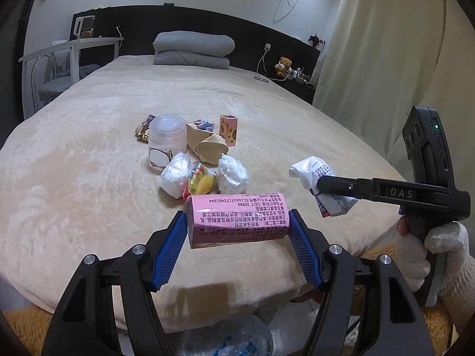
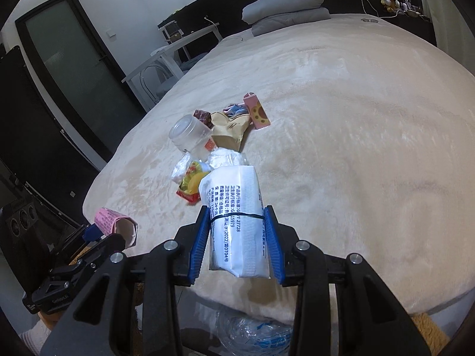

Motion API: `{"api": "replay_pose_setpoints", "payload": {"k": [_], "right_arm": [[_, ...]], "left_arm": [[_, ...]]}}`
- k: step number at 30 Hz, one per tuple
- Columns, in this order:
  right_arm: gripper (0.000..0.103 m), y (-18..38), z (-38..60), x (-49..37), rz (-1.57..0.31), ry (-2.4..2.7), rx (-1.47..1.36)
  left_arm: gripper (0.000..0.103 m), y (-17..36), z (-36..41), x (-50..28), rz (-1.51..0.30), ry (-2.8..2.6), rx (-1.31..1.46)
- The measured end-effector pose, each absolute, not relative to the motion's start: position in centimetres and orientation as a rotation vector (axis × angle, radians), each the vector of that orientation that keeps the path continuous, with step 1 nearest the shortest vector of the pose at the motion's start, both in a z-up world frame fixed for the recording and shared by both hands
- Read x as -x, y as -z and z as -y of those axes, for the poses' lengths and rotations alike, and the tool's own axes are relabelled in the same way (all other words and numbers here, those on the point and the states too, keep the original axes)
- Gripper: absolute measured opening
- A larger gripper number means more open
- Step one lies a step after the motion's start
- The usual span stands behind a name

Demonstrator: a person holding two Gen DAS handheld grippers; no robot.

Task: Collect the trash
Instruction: 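Carry the pink can and white packet down toward the floor bag with both tools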

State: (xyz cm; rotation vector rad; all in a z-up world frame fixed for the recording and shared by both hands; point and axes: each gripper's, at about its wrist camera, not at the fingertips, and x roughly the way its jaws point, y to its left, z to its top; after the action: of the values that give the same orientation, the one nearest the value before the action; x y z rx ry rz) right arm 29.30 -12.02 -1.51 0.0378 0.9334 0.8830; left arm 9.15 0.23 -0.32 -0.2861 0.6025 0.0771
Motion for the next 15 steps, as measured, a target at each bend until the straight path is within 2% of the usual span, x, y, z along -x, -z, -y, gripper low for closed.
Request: {"api": "replay_pose_setpoints", "payload": {"k": [15], "right_arm": [[0.038, 2.6, 15.5, -21.9, -0.936, -0.919, -0.075]], "left_arm": [[0.067, 1.2, 1.9, -3.8, -0.583, -0.020, 0.353]]}}
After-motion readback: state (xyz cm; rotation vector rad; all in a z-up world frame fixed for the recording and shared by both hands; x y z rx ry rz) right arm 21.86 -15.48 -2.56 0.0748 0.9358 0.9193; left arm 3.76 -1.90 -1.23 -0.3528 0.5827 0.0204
